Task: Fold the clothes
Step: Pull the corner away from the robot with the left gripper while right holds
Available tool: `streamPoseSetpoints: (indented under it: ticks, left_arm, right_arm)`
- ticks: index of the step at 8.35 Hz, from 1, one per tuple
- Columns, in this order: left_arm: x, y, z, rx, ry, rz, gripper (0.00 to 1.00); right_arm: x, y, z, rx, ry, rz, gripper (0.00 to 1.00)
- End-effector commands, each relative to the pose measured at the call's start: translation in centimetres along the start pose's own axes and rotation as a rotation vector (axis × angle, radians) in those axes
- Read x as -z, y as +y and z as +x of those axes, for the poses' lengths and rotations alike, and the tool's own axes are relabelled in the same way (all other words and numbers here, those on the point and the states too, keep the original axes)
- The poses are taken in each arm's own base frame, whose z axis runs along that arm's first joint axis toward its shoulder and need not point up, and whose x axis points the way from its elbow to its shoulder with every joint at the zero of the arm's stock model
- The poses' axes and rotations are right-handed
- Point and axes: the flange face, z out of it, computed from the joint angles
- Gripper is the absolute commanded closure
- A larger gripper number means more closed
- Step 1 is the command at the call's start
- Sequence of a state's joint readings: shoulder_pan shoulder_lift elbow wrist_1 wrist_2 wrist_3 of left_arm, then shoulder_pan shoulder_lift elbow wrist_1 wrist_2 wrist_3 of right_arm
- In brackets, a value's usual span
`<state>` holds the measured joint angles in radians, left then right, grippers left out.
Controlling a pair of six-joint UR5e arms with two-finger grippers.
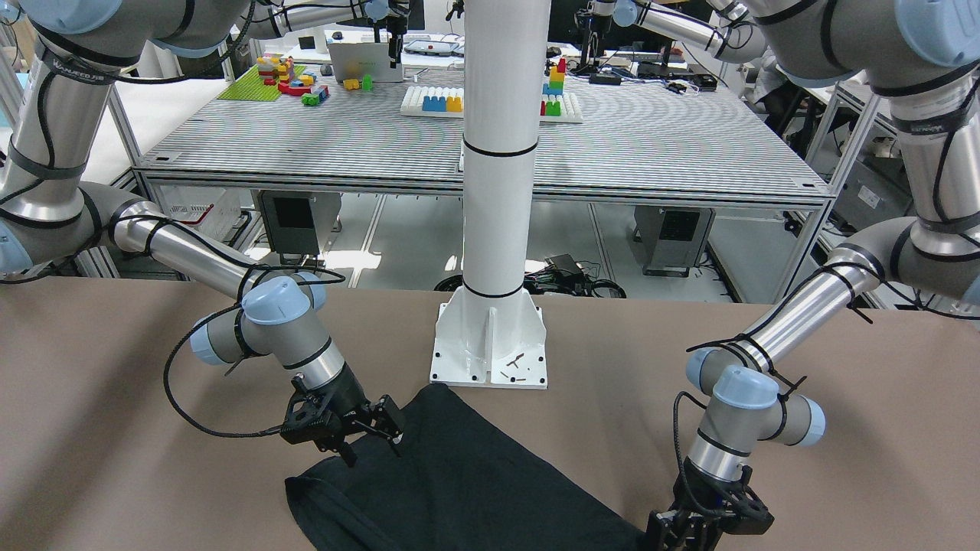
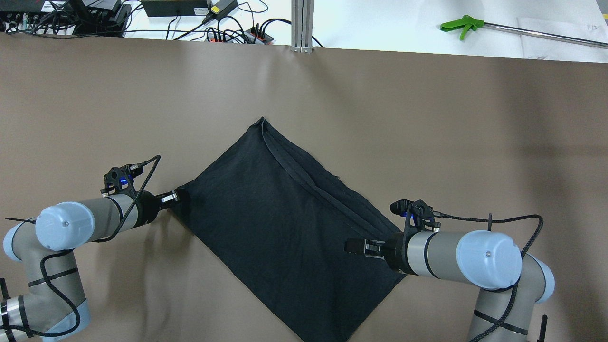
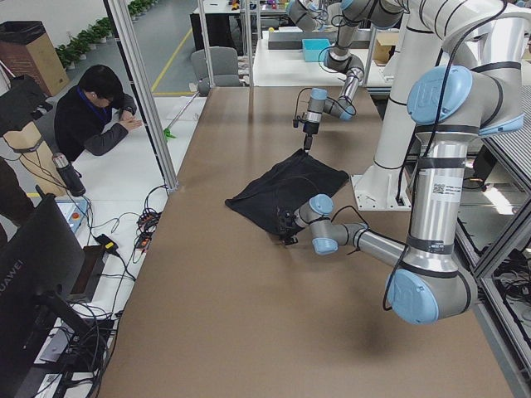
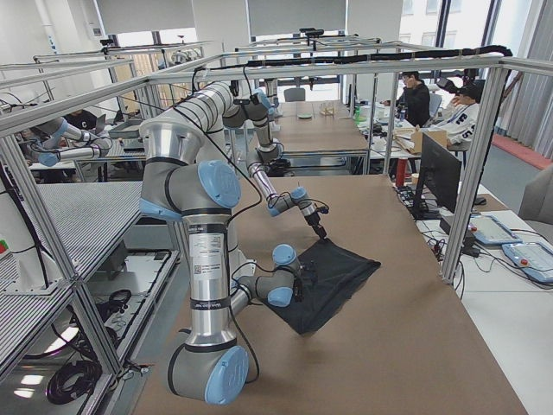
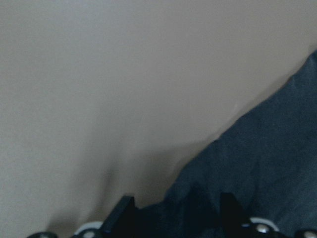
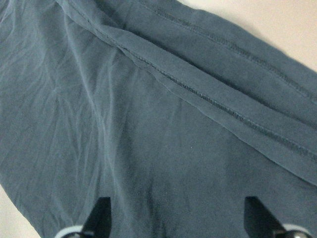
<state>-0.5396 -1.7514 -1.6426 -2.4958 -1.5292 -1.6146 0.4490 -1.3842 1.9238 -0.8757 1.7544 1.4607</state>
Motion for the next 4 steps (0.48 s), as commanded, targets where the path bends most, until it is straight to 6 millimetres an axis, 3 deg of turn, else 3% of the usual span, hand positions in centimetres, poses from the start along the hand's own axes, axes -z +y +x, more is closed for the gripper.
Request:
streamPoseSetpoints:
  ticks: [1, 3, 4]
  left_arm:
    - [0.1, 0.6, 0.4, -0.003, 0.002, -0.053, 1.0]
    - [0.3, 0.2, 0.5, -0.001, -0.004, -0.074, 1.0]
    - [0.7, -0.5, 1.8, -0.014, -0.035, -0.071, 1.0]
  right_arm:
    - [0.0, 0.0, 0.0, -0.001, 0.001, 0.006, 0.06]
    - [0.0, 0.0, 0.1, -0.001, 0.004, 0.006, 0.06]
    - [0.0, 0.0, 0.1, -0.001, 0.004, 0.006, 0.06]
